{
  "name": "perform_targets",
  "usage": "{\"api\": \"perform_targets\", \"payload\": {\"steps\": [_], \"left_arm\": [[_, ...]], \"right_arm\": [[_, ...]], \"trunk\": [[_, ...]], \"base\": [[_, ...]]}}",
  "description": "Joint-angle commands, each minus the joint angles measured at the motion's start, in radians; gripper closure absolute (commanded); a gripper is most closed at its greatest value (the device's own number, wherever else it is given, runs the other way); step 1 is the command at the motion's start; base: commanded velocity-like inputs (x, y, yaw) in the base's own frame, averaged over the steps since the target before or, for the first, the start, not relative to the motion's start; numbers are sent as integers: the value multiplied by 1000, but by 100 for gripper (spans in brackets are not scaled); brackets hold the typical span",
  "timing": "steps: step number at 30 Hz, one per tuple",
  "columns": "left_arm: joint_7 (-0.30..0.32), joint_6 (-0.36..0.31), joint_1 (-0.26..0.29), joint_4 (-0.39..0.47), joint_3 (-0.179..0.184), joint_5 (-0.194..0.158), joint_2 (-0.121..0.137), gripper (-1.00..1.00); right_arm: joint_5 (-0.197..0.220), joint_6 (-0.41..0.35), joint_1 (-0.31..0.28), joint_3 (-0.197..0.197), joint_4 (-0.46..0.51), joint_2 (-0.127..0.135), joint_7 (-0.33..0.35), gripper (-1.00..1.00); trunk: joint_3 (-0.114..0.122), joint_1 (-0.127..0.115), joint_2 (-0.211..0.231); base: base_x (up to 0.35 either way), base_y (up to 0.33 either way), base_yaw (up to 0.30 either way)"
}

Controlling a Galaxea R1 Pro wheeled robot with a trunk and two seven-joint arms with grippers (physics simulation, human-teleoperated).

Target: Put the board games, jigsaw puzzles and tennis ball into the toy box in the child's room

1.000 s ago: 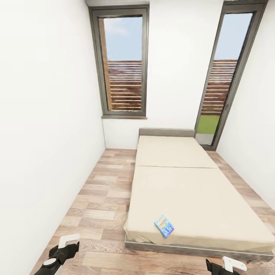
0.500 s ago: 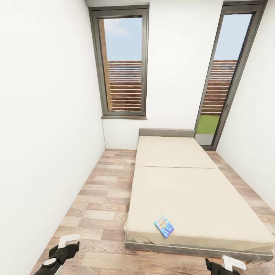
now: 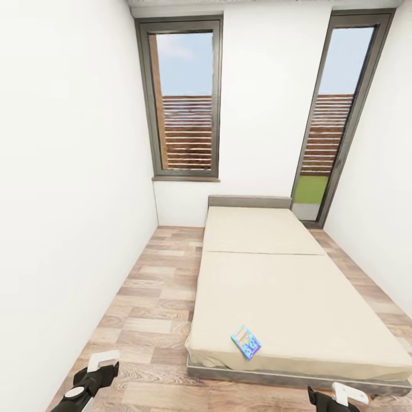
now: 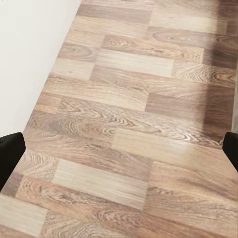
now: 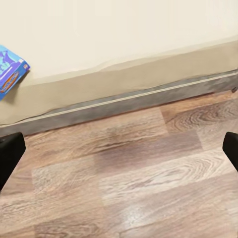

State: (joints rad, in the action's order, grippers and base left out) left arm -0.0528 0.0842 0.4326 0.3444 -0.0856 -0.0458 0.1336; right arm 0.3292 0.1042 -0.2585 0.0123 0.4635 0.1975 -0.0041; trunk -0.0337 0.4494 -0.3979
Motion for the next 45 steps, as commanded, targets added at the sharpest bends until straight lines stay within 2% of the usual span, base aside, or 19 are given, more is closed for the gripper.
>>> {"api": "perform_targets", "payload": {"steps": [1, 31, 45], "left_arm": [[-1, 3, 1, -1, 0, -5, 0, -100], [-1, 19, 1, -1, 0, -5, 0, -100], [1, 30, 0, 0, 1, -6, 0, -100]], "right_arm": [[8, 3, -1, -1, 0, 0, -1, -100], [8, 3, -1, -2, 0, 0, -2, -100], [9, -3, -1, -2, -1, 0, -2, -100]], "trunk": [[-1, 1, -2], [48, 1, -2], [52, 1, -2]], "base": [[0, 0, 0], [0, 0, 0], [0, 0, 0]]}}
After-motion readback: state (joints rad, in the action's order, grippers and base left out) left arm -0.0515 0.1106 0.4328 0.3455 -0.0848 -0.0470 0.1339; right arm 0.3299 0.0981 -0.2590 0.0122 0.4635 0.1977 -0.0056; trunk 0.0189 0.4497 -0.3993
